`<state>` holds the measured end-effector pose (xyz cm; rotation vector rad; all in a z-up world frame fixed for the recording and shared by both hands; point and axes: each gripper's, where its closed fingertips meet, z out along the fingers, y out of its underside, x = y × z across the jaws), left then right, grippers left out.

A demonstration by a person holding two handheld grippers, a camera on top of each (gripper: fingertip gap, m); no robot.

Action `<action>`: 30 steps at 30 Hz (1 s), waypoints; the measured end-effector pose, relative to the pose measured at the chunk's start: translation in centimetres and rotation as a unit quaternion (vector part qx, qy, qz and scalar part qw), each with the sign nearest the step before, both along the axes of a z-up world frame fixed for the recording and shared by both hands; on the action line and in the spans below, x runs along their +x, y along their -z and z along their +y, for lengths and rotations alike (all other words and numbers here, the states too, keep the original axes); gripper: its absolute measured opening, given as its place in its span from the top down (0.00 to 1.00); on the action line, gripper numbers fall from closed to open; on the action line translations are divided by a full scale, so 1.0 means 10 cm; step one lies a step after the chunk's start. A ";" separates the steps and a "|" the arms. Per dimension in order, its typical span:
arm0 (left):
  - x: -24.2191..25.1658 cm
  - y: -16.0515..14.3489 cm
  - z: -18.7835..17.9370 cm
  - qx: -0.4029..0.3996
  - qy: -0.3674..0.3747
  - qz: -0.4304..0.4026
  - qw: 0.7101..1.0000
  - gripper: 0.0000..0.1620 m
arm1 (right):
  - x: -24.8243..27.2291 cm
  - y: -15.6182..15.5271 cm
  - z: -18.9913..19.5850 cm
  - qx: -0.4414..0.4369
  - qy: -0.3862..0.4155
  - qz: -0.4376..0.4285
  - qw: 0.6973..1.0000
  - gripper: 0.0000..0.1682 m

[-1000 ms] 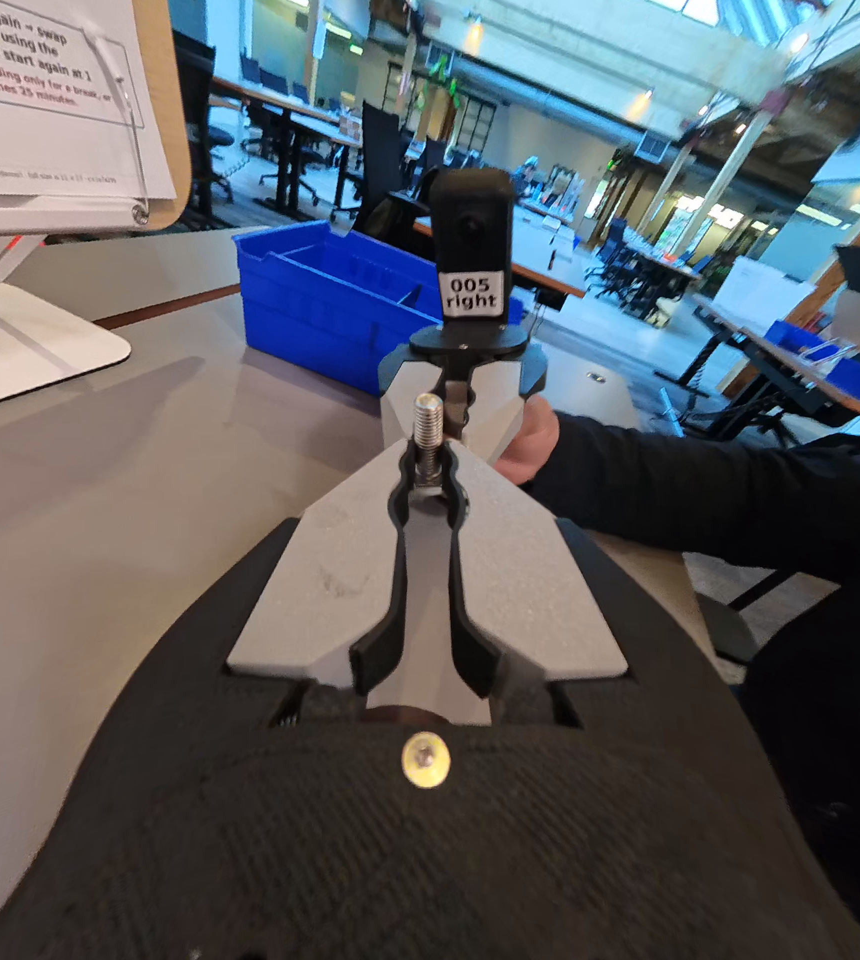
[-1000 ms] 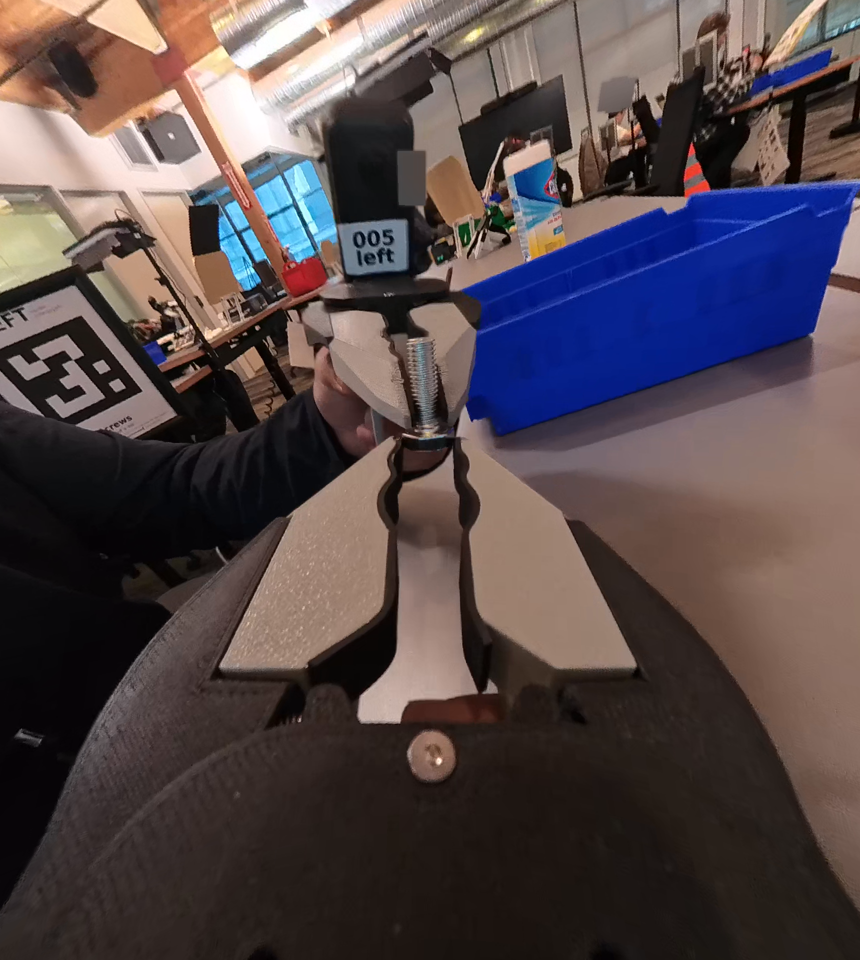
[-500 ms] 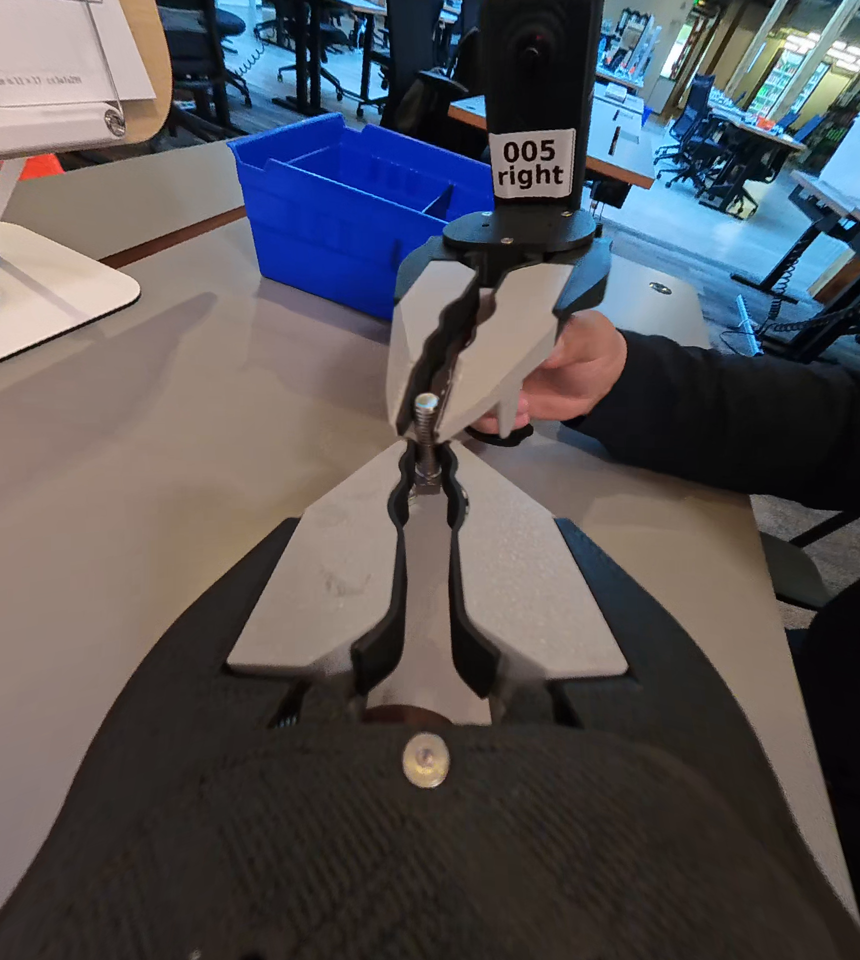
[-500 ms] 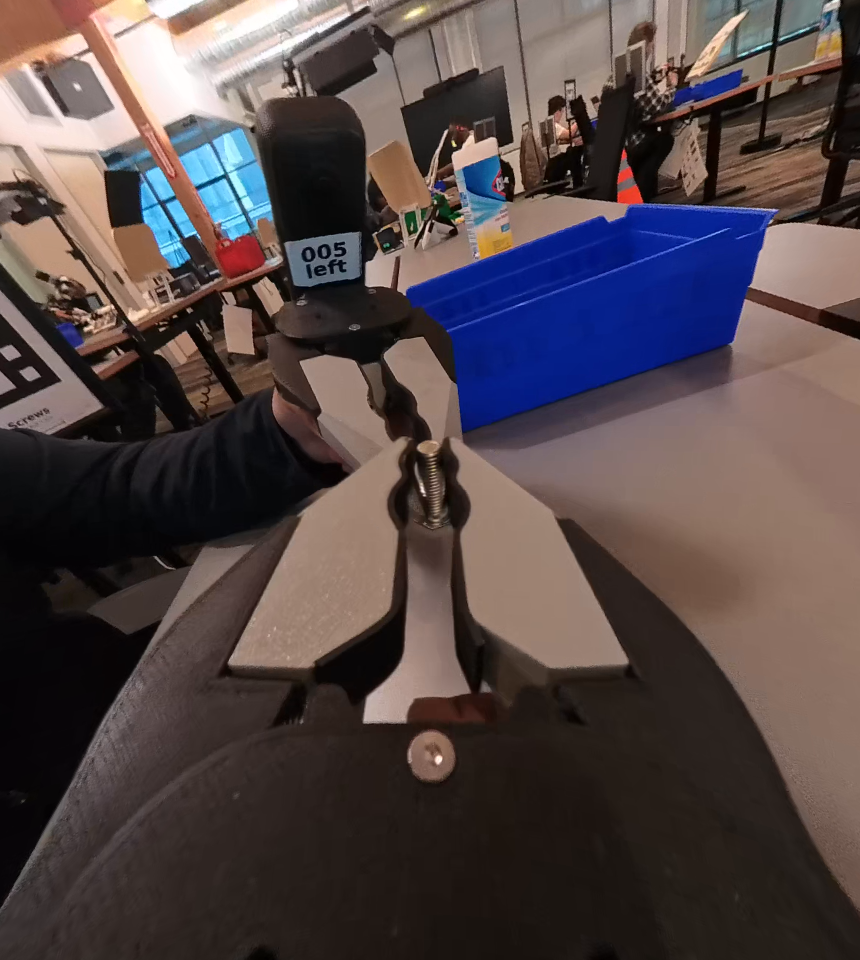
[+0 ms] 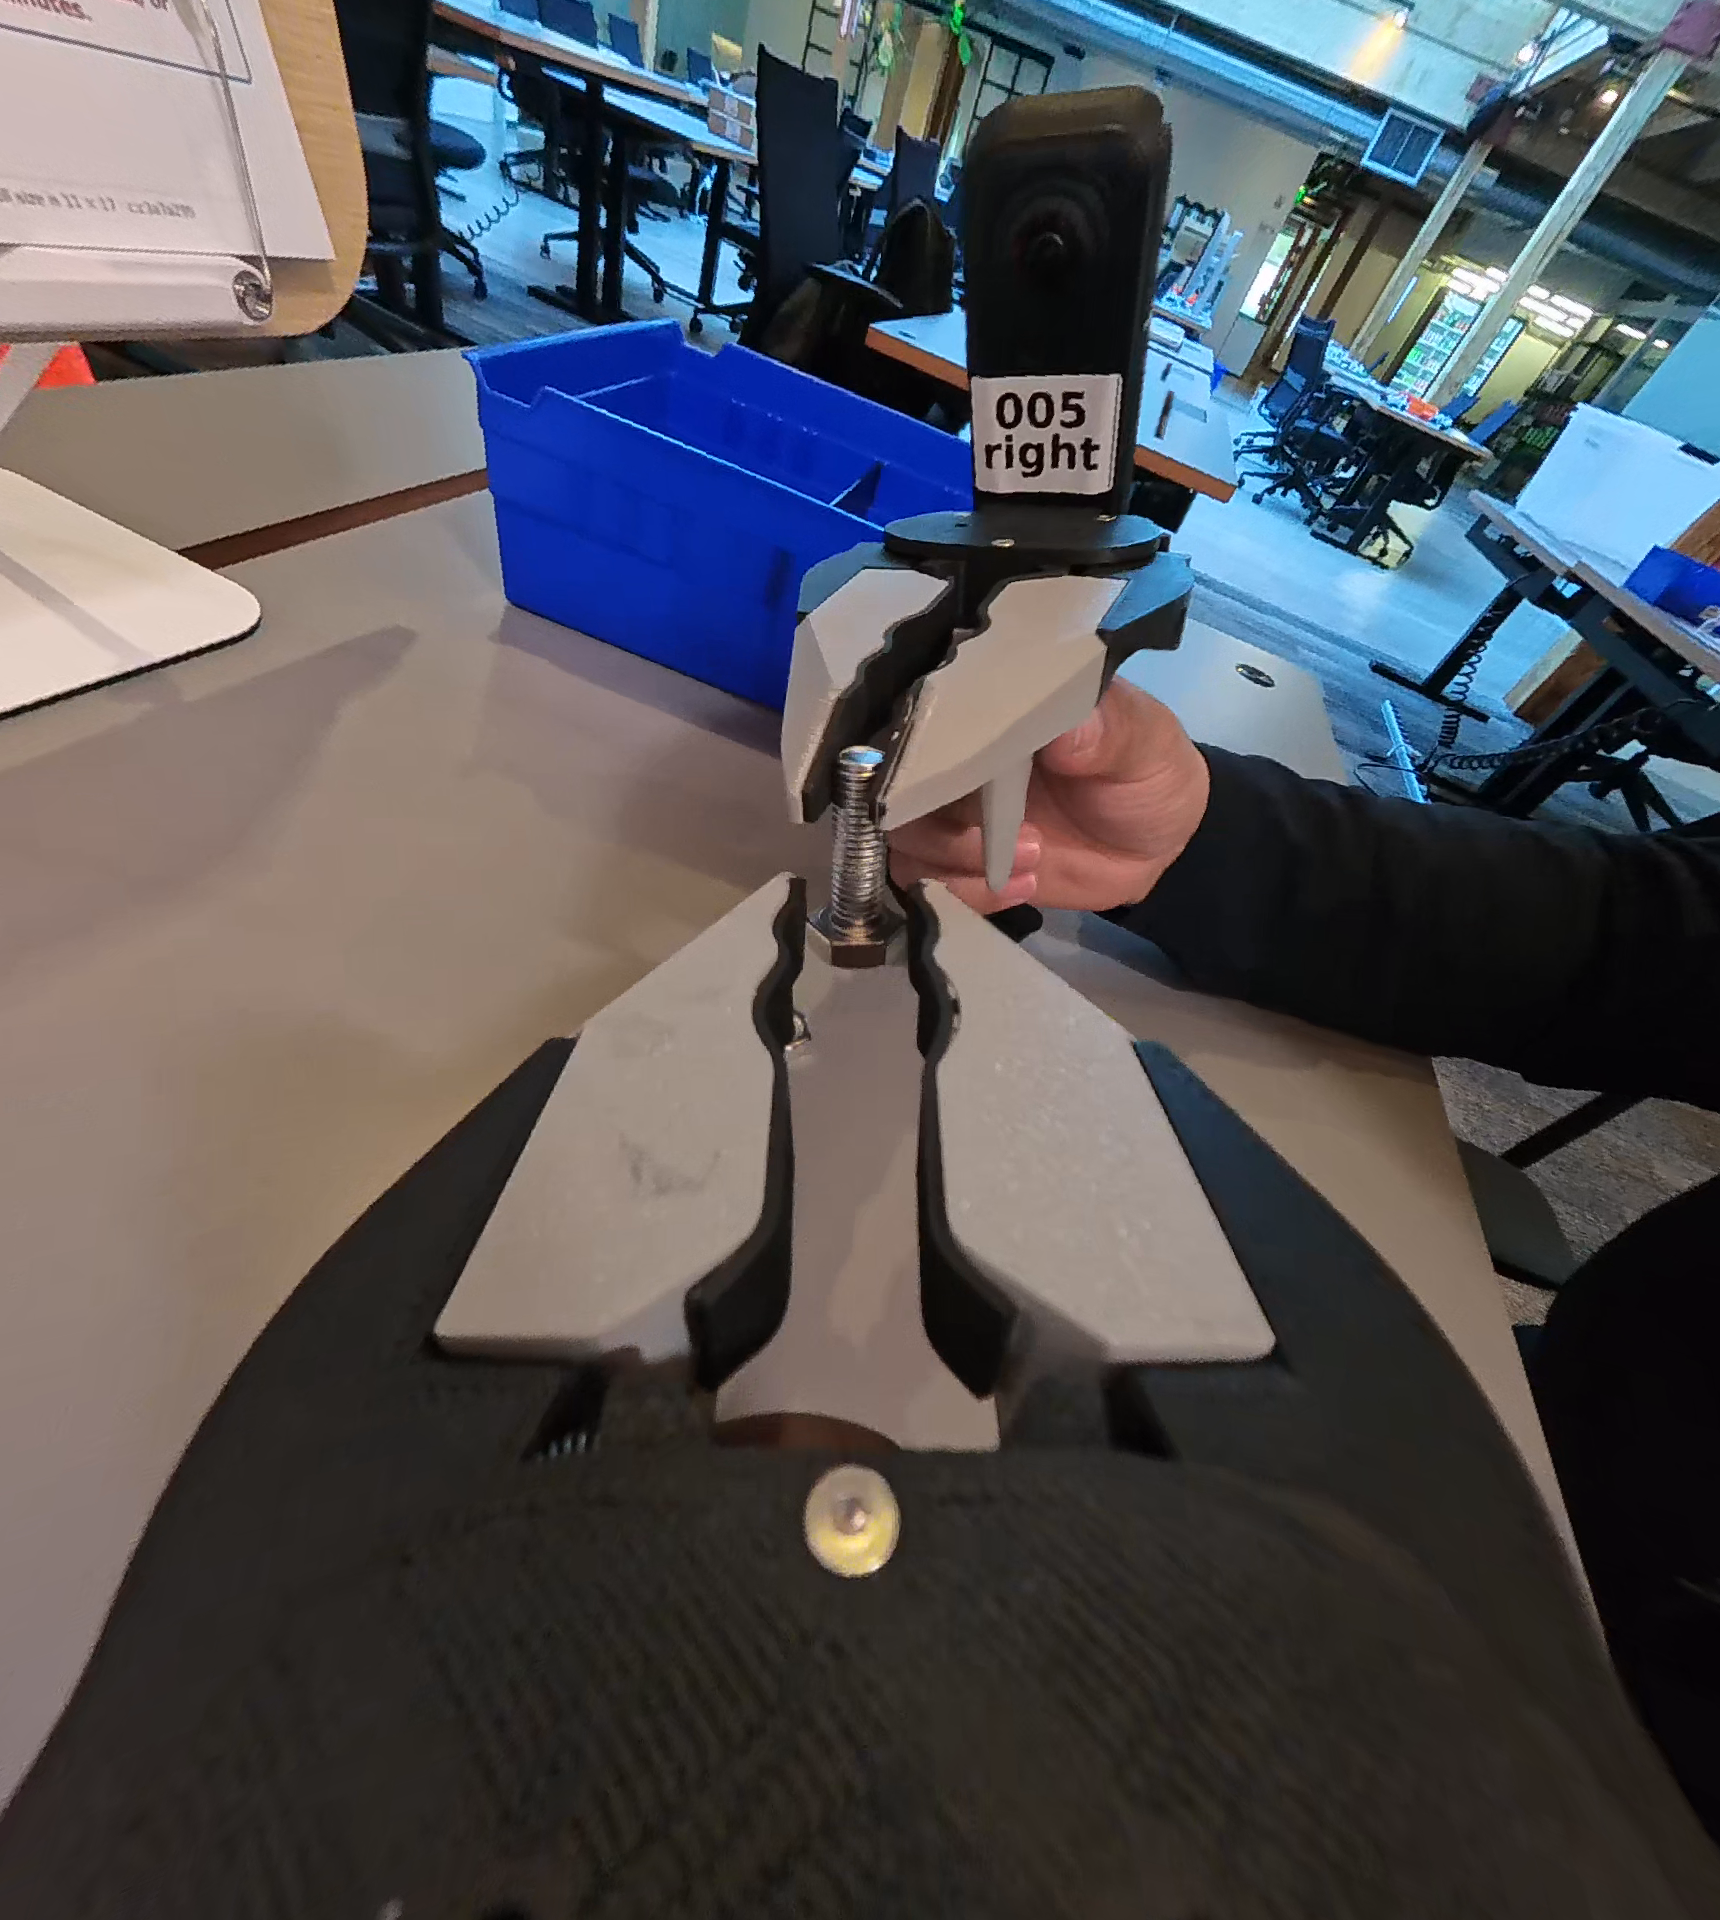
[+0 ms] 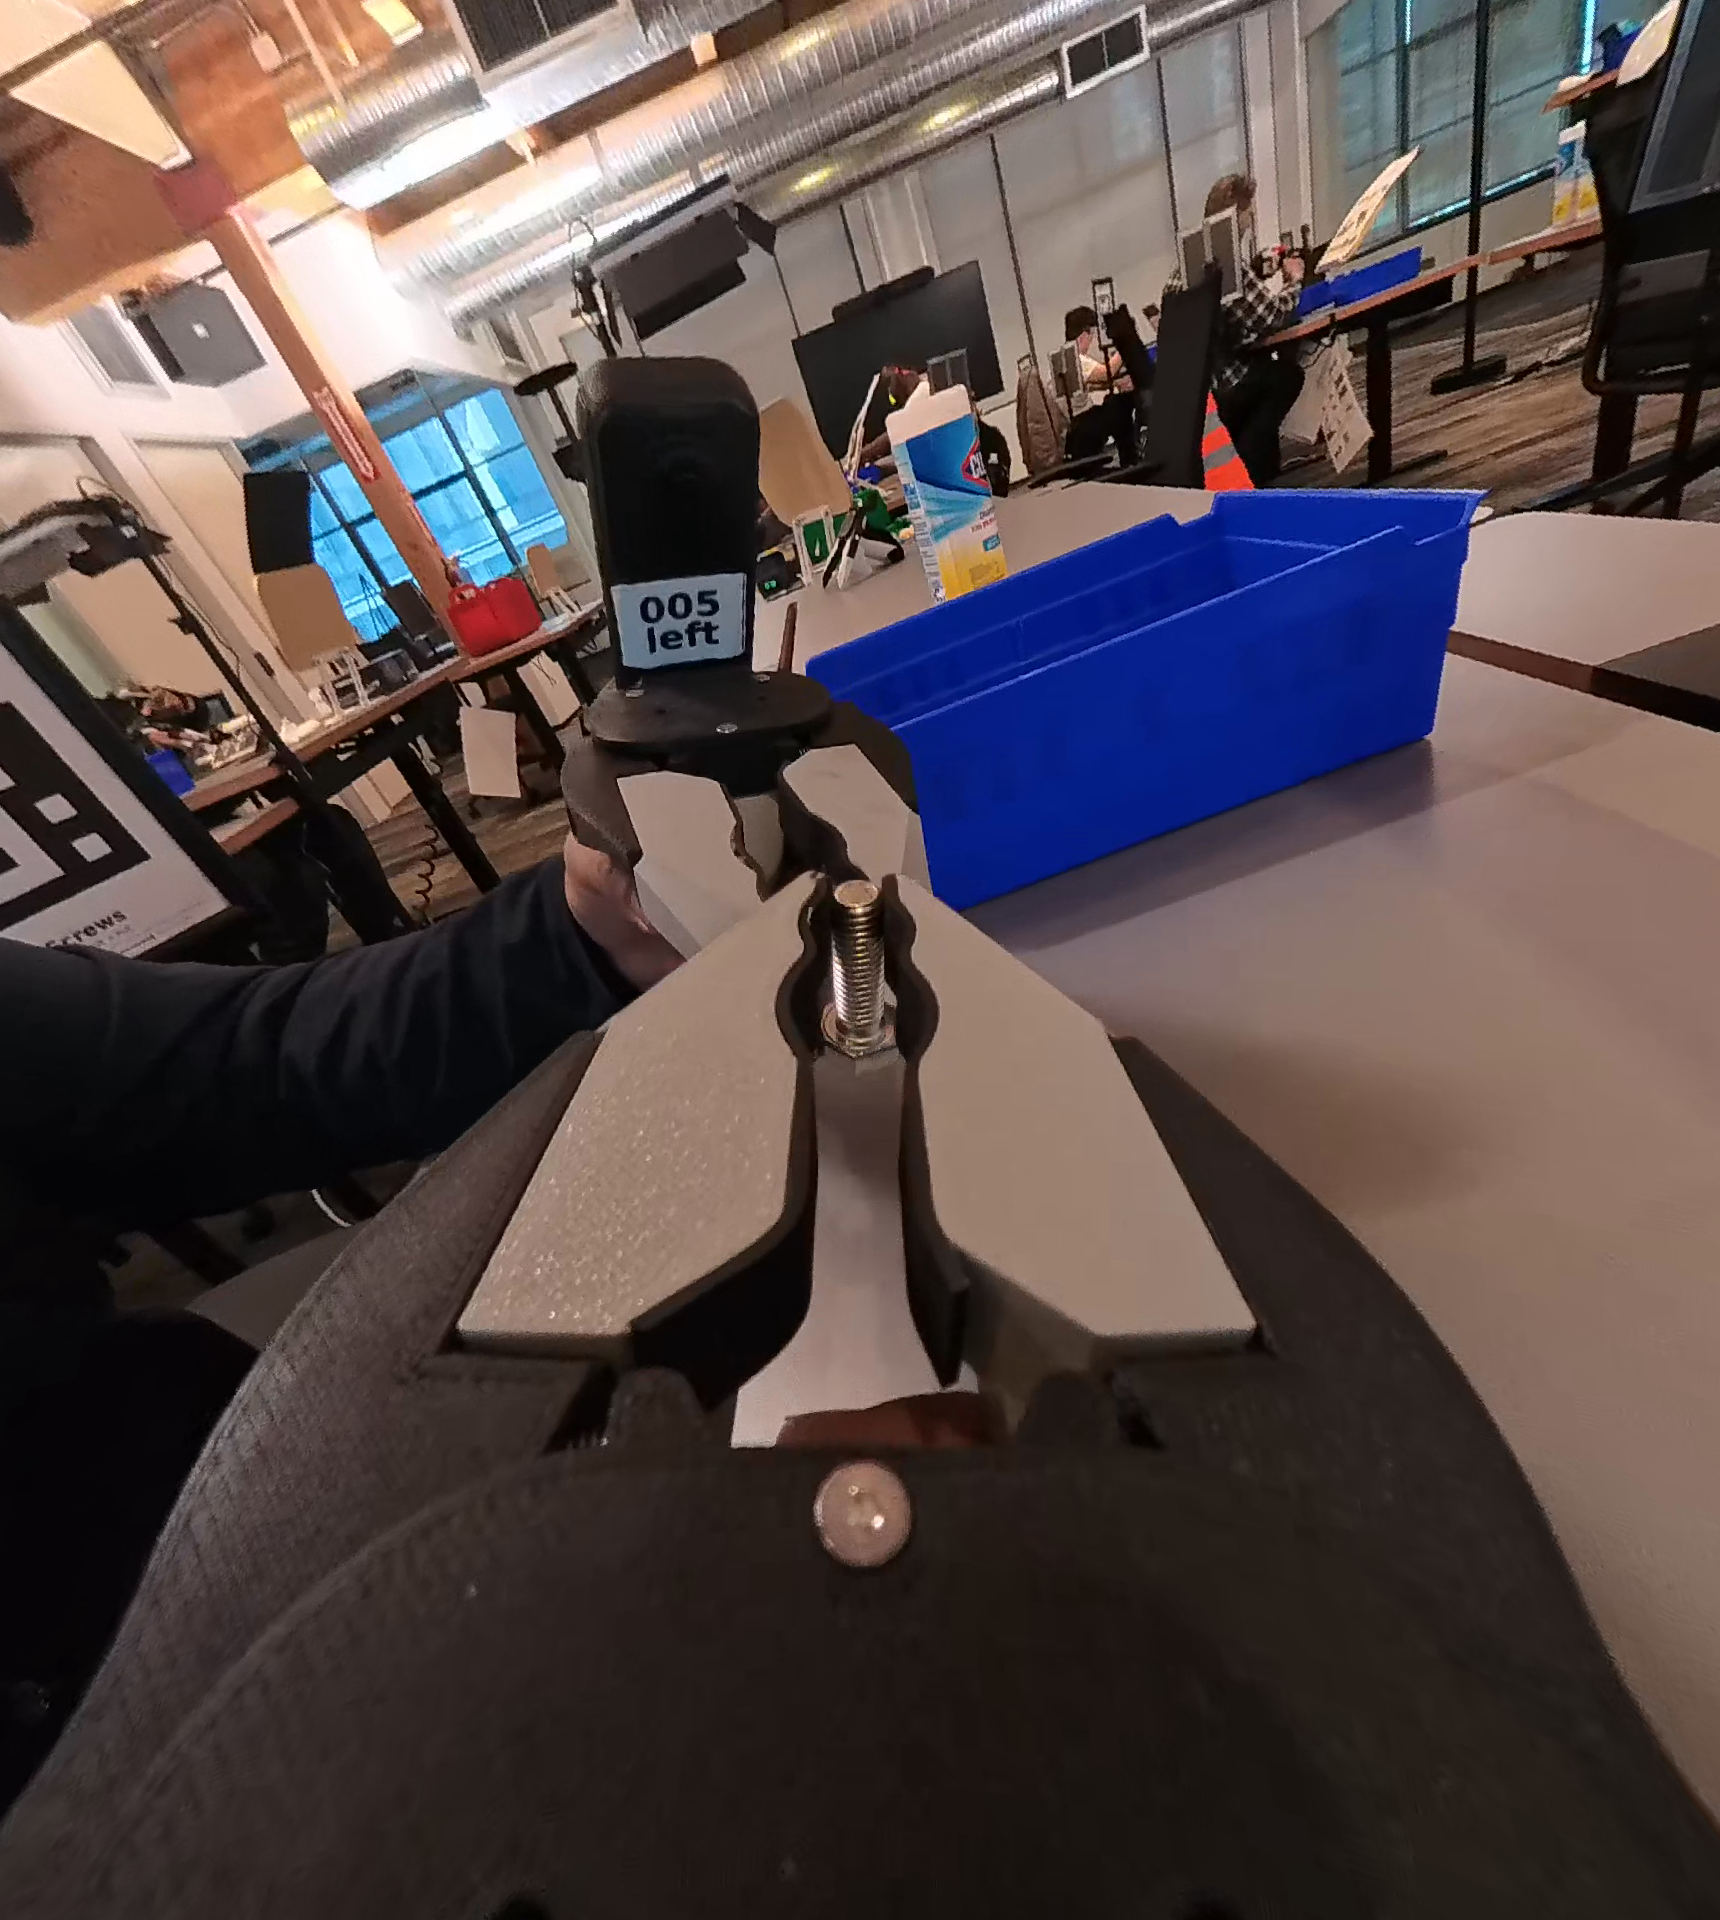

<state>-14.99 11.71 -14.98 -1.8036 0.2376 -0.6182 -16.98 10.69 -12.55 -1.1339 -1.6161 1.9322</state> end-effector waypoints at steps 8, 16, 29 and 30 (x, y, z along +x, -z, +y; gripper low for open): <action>0.00 0.04 0.01 -0.003 -0.004 0.028 1.000 0.96 | 0.00 0.03 -0.02 0.004 -0.004 0.000 1.000 0.97; -0.06 0.13 0.05 -0.005 -0.023 0.045 0.999 0.96 | 0.00 0.07 0.07 -0.016 -0.004 -0.001 1.000 0.94; -0.39 0.20 0.09 0.014 -0.082 0.057 0.995 0.96 | 0.00 0.30 0.28 0.086 0.063 -0.061 0.992 0.87; -0.40 0.22 0.09 0.012 -0.084 0.055 0.995 0.96 | 0.01 0.35 0.27 0.098 0.063 -0.069 0.991 0.86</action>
